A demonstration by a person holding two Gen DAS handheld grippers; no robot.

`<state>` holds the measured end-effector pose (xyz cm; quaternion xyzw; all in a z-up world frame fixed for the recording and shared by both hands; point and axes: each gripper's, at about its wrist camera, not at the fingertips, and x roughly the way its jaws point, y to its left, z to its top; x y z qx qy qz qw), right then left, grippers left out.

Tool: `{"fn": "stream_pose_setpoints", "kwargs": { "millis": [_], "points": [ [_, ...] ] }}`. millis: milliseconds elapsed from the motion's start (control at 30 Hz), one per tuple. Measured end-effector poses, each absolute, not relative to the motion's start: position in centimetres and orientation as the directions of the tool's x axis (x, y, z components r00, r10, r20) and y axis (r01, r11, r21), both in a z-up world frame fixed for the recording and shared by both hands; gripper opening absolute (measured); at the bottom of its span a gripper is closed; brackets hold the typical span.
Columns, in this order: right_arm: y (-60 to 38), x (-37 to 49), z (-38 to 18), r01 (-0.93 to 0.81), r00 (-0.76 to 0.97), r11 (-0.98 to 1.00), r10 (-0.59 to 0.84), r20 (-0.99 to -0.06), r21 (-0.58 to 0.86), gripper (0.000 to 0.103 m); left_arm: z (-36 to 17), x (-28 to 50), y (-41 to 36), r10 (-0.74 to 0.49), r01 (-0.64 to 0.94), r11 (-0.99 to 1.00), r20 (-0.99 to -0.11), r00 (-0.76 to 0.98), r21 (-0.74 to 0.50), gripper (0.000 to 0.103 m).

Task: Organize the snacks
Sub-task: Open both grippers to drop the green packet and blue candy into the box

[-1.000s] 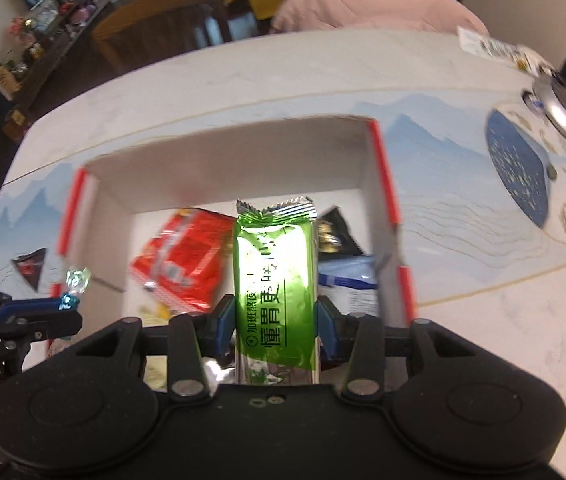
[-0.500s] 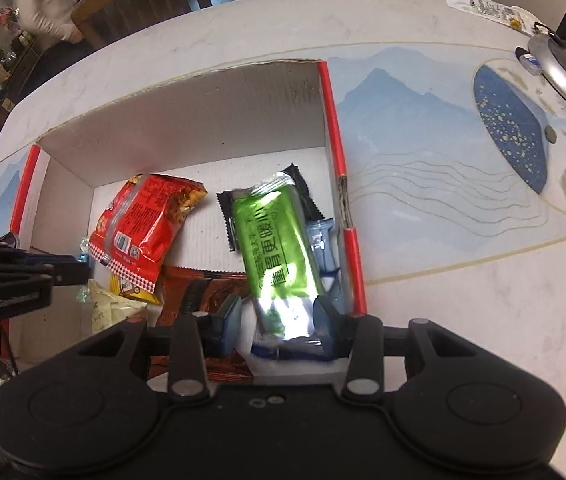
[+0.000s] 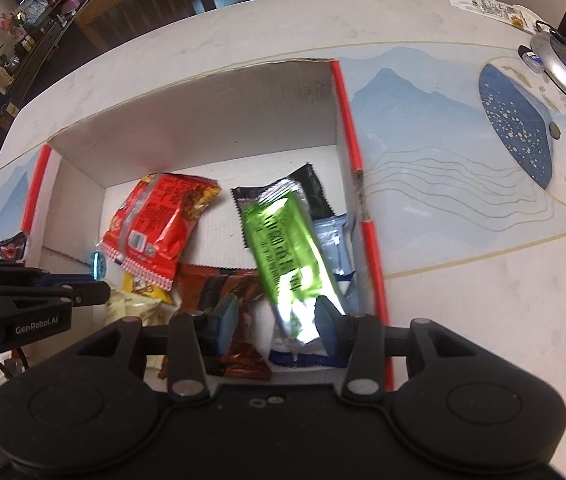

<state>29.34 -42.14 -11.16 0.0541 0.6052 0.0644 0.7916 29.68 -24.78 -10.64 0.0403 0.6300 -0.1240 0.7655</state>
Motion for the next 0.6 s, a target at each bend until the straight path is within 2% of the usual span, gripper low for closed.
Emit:
{"fn": "stream_pose_setpoints", "kwargs": {
  "millis": [133,300,433,467,567,600],
  "points": [
    [-41.3,28.7,-10.5,-0.053,0.267,0.985,0.170,-0.949,0.161,0.044,-9.7,28.9,-24.6,-0.160,0.251,0.962,-0.969,0.190,-0.110,0.014],
    [-39.7,27.5,-9.1,-0.074,0.292,0.985,0.173,-0.941,0.158,0.052,-8.1,27.8,-23.6,-0.206,0.258,0.955,-0.954,0.217,-0.148,0.029],
    [-38.2,26.5,-7.9,-0.089,0.319,0.983,0.180,-0.931,0.160,0.060,-6.9,26.7,-22.3,-0.230,0.267,0.950,-0.942,0.243,-0.163,0.030],
    [-37.8,26.3,-7.6,-0.091,0.325,0.983,0.182,-0.928,0.161,0.060,-6.5,26.3,-21.9,-0.236,0.268,0.949,-0.939,0.250,-0.167,0.035],
    [-36.3,25.6,-6.8,-0.106,0.336,0.981,0.190,-0.922,0.163,0.061,-5.4,25.4,-20.3,-0.252,0.267,0.948,-0.925,0.283,-0.176,0.066],
    [-35.7,25.3,-6.5,-0.111,0.341,0.980,0.191,-0.920,0.162,0.061,-4.9,25.0,-19.7,-0.259,0.264,0.947,-0.919,0.298,-0.181,0.067]
  ]
}}
